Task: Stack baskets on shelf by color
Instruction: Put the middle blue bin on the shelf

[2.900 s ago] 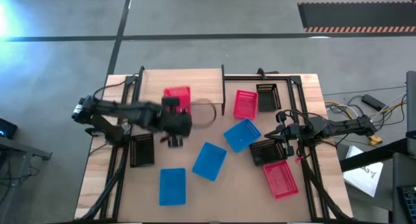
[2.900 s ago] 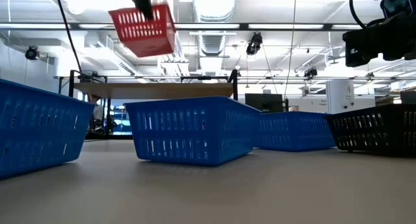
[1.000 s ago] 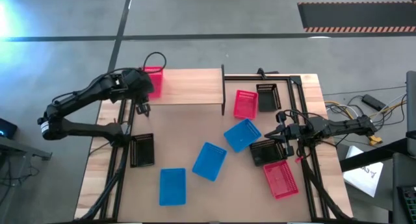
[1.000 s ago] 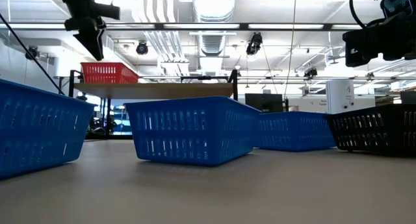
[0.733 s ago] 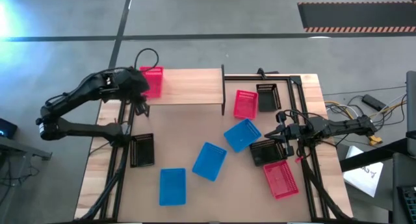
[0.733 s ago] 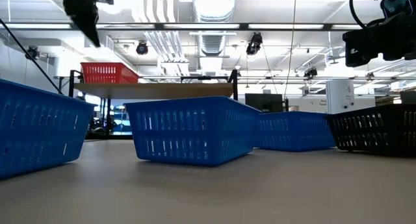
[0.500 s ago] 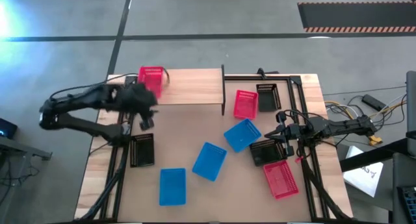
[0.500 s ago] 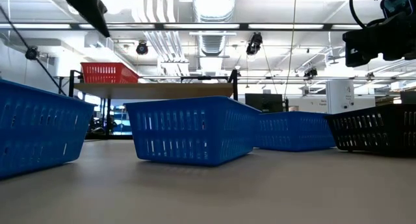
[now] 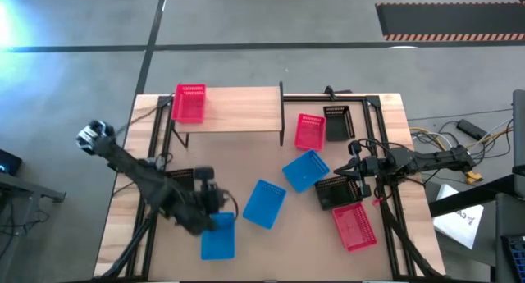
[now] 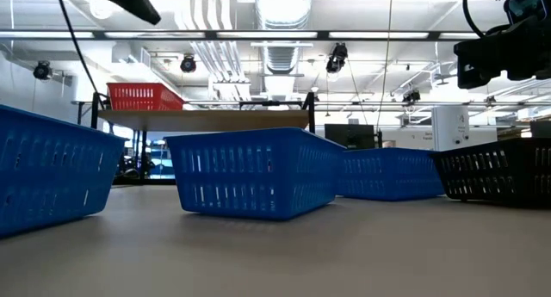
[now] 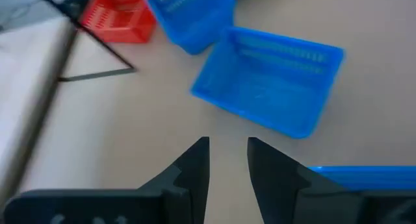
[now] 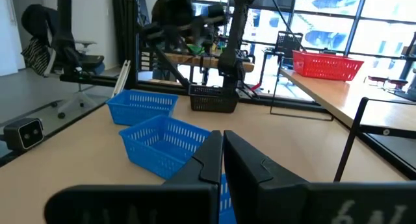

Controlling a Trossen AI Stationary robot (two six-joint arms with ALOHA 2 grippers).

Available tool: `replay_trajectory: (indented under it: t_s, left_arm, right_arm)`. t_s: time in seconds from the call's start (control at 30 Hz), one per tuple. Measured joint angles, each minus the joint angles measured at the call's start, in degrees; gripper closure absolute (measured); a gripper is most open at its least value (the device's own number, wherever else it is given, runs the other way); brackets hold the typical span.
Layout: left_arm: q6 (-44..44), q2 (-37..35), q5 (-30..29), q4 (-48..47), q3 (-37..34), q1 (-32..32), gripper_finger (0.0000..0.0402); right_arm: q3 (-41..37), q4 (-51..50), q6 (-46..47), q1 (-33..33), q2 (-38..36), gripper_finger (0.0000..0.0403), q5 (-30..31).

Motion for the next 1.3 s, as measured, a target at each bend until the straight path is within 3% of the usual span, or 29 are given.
replay_trajectory:
  t_s: [0.17, 0.27, 0.37, 0.53, 0.83, 0.93, 1.07, 1.2, 1.3]
  left_arm:
    - [-7.1, 8.2, -7.4, 7.2, -0.5, -3.2, 0.0313]
    - [-3.9, 11.9, -15.5, 15.1, -2.3, -3.6, 0.0314]
    - [-1.8, 11.8, -16.6, 18.8, -6.7, -2.9, 0.0314]
    - [-0.9, 3.5, -14.3, 33.5, -18.3, -2.0, 0.0314]
    - [18.0, -14.9, -12.2, 71.6, -38.9, -1.9, 0.0314]
    - [18.4, -18.1, -11.8, 77.3, -42.8, -1.9, 0.0314]
    - [18.2, -19.6, -11.1, 78.1, -45.1, -1.9, 0.0314]
    - [18.3, -18.8, -10.9, 78.3, -45.3, -1.9, 0.0314]
    - [18.4, -17.3, -10.9, 78.4, -44.8, -1.9, 0.0314]
  right_arm:
    - [0.0, 0.0, 0.0, 0.0, 0.0, 0.0394, 0.0]
    - [0.0, 0.0, 0.0, 0.0, 0.0, 0.0394, 0.0]
    - [0.0, 0.0, 0.0, 0.0, 0.0, 0.0394, 0.0]
    - [0.0, 0.0, -8.9, 0.0, 0.0, 0.0394, 0.1]
    - [0.0, 2.7, -16.2, 0.0, 0.0, 0.0394, 0.1]
    - [0.0, 6.3, -12.6, 0.0, 0.0, 0.0394, 0.1]
    - [0.0, 11.8, -4.9, 0.0, 0.0, 0.0394, 0.0]
    - [0.0, 16.4, 10.4, 0.0, 0.0, 0.0394, 0.0]
    - [0.0, 20.3, 16.7, 0.0, 0.7, 0.0394, -0.1]
